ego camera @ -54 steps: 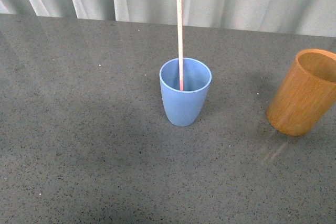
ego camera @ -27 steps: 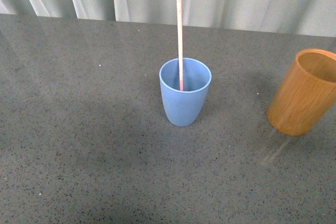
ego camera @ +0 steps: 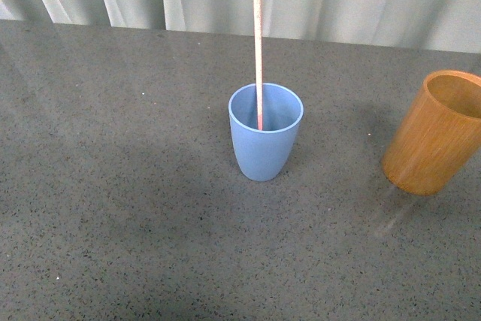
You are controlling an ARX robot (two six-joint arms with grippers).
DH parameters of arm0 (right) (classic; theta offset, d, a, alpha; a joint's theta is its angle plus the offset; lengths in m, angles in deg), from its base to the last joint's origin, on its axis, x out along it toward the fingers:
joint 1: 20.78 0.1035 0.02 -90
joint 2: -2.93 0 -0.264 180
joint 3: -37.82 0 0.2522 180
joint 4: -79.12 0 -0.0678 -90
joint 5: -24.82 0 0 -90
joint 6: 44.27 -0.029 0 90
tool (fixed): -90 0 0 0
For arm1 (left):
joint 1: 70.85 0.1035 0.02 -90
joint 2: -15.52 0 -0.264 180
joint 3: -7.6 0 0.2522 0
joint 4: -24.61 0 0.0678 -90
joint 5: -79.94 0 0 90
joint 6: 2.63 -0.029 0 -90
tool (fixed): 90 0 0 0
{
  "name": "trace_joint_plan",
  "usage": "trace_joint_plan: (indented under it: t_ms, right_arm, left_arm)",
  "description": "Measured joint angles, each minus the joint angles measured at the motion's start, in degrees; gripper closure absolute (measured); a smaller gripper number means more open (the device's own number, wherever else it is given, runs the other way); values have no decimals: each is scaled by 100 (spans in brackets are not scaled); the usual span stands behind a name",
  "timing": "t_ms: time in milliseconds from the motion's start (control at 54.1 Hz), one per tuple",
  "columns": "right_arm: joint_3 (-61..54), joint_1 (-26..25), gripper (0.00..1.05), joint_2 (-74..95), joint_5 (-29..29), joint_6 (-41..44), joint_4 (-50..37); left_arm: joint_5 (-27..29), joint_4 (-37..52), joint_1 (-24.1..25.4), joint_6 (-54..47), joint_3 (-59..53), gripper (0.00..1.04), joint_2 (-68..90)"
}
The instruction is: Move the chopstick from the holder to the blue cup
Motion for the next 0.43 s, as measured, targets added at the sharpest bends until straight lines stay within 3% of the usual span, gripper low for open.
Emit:
trace_joint_plan:
  t_ms: [425]
  right_arm:
    - [0,0,10,0,0,0,0]
  left_arm:
    - [0,0,0,0,0,7,0]
